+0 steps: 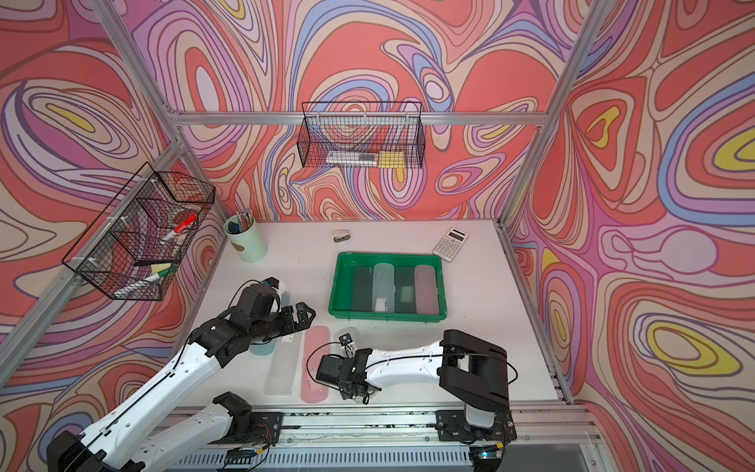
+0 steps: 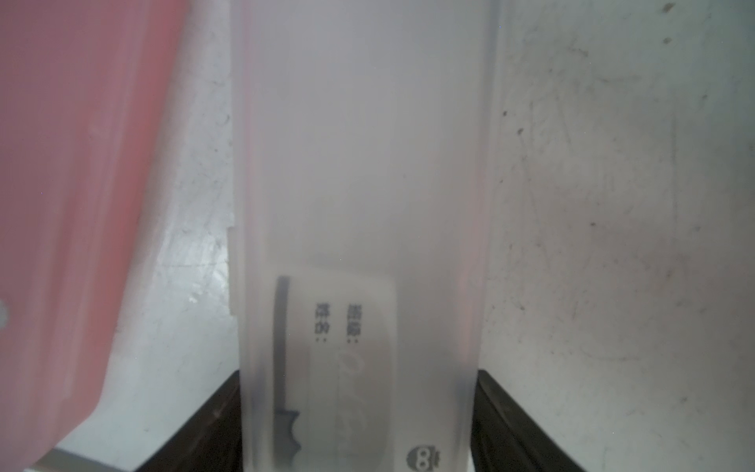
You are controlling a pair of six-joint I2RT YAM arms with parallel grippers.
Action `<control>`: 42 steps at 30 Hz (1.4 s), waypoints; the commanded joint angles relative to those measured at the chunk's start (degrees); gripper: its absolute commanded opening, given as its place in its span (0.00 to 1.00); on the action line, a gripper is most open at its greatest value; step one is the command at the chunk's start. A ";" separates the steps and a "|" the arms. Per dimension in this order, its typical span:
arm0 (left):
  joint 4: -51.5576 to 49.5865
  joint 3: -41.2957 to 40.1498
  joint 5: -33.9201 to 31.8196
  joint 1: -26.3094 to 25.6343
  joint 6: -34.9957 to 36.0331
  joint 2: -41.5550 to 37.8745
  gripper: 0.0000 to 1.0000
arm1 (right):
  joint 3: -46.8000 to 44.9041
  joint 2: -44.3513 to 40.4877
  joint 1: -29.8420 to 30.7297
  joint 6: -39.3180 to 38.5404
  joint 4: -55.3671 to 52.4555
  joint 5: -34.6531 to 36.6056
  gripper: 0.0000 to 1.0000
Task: Put the pencil case into the storage box
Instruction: Pick up the pencil case from the center of the board, then place the pencil case at the storage box.
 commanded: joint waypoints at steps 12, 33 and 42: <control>-4.86 3.33 -4.11 -0.22 -1.44 -3.38 0.99 | -1.60 -11.62 1.03 -6.48 -5.23 4.45 0.67; 1.25 25.38 1.72 -1.91 3.49 14.42 0.97 | 5.52 -26.41 -10.55 -10.91 -12.18 10.75 0.61; 11.12 28.47 3.58 -6.02 2.51 24.89 0.97 | 5.81 -22.13 -32.21 -22.11 -0.37 -1.27 0.58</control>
